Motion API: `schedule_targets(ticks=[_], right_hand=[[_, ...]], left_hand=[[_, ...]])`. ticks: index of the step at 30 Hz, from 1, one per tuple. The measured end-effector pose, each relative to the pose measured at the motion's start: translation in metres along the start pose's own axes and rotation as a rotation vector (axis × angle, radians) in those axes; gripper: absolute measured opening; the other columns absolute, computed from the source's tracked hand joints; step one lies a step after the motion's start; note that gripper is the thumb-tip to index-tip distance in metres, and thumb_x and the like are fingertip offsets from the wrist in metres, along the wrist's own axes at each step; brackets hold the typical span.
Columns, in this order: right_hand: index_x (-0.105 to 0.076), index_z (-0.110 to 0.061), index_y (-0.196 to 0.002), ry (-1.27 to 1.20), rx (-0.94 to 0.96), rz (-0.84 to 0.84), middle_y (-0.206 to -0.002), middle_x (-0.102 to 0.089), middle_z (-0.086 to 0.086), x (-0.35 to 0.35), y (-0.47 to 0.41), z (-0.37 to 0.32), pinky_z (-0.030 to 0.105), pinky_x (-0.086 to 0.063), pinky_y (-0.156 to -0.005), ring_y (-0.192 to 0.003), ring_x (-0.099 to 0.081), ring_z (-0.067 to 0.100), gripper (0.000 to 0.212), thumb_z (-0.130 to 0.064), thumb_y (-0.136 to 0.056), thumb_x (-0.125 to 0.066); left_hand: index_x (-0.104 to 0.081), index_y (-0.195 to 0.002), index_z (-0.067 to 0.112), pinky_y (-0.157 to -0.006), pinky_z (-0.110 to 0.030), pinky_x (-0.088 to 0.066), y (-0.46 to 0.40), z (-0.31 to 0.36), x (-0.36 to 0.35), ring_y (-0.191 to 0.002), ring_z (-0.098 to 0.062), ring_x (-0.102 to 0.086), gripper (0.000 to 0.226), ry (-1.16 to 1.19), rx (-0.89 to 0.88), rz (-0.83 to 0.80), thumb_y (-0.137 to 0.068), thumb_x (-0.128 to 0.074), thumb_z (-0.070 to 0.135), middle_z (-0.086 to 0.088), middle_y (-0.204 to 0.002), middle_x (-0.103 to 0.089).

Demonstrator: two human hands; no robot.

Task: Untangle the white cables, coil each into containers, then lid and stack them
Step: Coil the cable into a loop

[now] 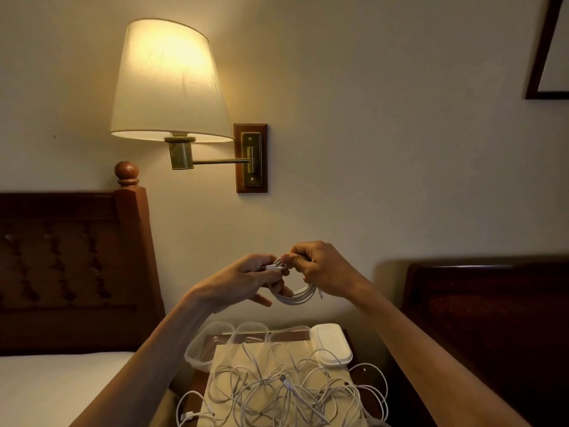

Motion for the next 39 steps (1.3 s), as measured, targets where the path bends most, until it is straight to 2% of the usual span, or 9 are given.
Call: schedule_targets(ticks=[4,8,10,13,18,21,24,32,39], right_hand=[[-0.064,-0.015,-0.093,0.002,-0.022,-0.044,-0.081,-0.062,0.012,-0.006,-0.002,-0.003,0.041,-0.052,-0.065,-0.068,-0.052,0.019,0.018,-0.026,-0.100,-0.052],[-0.054,-0.018,-0.104,-0.074,-0.035,-0.065,-0.080,-0.057,-0.003,-0.004,-0.004,-0.006,0.024,-0.047,-0.063,-0.069,-0.052,0.010,0.011,-0.028,-0.100,-0.051],[-0.049,-0.021,-0.110,-0.095,-0.042,-0.070,-0.080,-0.057,-0.007,-0.002,-0.006,-0.007,0.024,-0.047,-0.066,-0.069,-0.053,0.008,0.013,-0.030,-0.101,-0.049],[-0.048,-0.022,-0.110,-0.131,-0.067,-0.080,-0.080,-0.054,-0.004,-0.001,-0.006,-0.007,0.026,-0.048,-0.068,-0.070,-0.052,0.008,0.012,-0.028,-0.104,-0.040],[-0.057,-0.014,-0.103,-0.301,-0.087,-0.111,-0.081,-0.057,0.006,0.006,-0.005,-0.007,0.029,-0.049,-0.072,-0.073,-0.053,0.017,0.025,-0.008,-0.102,-0.033],[-0.060,-0.012,-0.110,-0.218,-0.044,-0.105,-0.096,-0.066,0.005,0.017,0.001,0.002,0.029,-0.057,-0.086,-0.087,-0.066,0.017,0.022,-0.005,-0.101,-0.041],[-0.065,-0.010,-0.111,-0.202,-0.045,-0.064,-0.102,-0.071,0.005,0.027,0.007,0.011,0.028,-0.059,-0.081,-0.094,-0.070,0.017,0.018,-0.008,-0.096,-0.057],[-0.070,-0.007,-0.109,-0.356,-0.160,-0.024,-0.094,-0.076,0.008,0.030,0.018,0.023,0.028,-0.060,-0.073,-0.085,-0.074,0.020,0.021,-0.009,-0.089,-0.066],[-0.070,-0.011,-0.095,-0.175,-0.047,0.124,-0.081,-0.074,0.004,0.024,0.022,0.022,0.026,-0.060,-0.068,-0.071,-0.072,0.017,0.016,-0.013,-0.081,-0.077]], left_hand=[[-0.063,-0.091,0.001,-0.090,-0.054,-0.053,-0.006,0.001,0.005,-0.089,-0.026,-0.070,0.019,-0.026,0.049,0.058,-0.098,-0.051,0.014,-0.016,-0.087,-0.070],[-0.053,-0.081,0.009,-0.086,-0.053,-0.053,-0.004,-0.003,0.002,-0.084,-0.024,-0.056,0.018,0.330,0.133,0.012,-0.097,-0.046,0.014,-0.008,-0.073,-0.048],[-0.052,-0.083,0.013,-0.082,-0.045,-0.051,-0.004,-0.007,-0.002,-0.081,-0.021,-0.050,0.021,0.414,0.146,0.064,-0.095,-0.050,0.029,-0.004,-0.073,-0.042],[-0.056,-0.091,0.011,-0.075,-0.037,-0.051,-0.008,-0.007,-0.006,-0.076,-0.019,-0.050,0.040,0.317,0.067,0.110,-0.088,-0.054,0.051,-0.005,-0.077,-0.045],[-0.055,-0.085,0.008,-0.069,-0.038,-0.041,-0.011,-0.006,-0.004,-0.064,-0.017,-0.045,0.033,0.285,-0.126,0.251,-0.091,-0.051,0.039,-0.003,-0.068,-0.042],[-0.055,-0.077,0.011,-0.062,-0.037,-0.037,-0.013,-0.009,0.001,-0.060,-0.013,-0.043,0.030,0.144,-0.225,0.370,-0.100,-0.046,0.030,0.007,-0.060,-0.044],[-0.052,-0.073,0.013,-0.062,-0.039,-0.036,-0.013,-0.013,0.001,-0.060,-0.016,-0.042,0.032,0.105,-0.268,0.418,-0.101,-0.045,0.026,0.008,-0.059,-0.044],[-0.050,-0.066,0.025,-0.062,-0.042,-0.039,-0.015,-0.011,0.002,-0.060,-0.019,-0.043,0.037,0.097,-0.339,0.455,-0.101,-0.042,0.029,0.003,-0.060,-0.044],[-0.040,-0.069,0.010,-0.060,-0.033,-0.037,-0.012,-0.019,-0.003,-0.057,-0.016,-0.038,0.033,0.310,-0.324,0.405,-0.096,-0.044,0.029,-0.004,-0.062,-0.033]])
Point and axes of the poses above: each hand's wrist, its own y-axis away from the middle knuckle, its own x-axis out of the back of the hand, z = x × y, the point moved 5 cm from there along -y, towards the middle knuckle
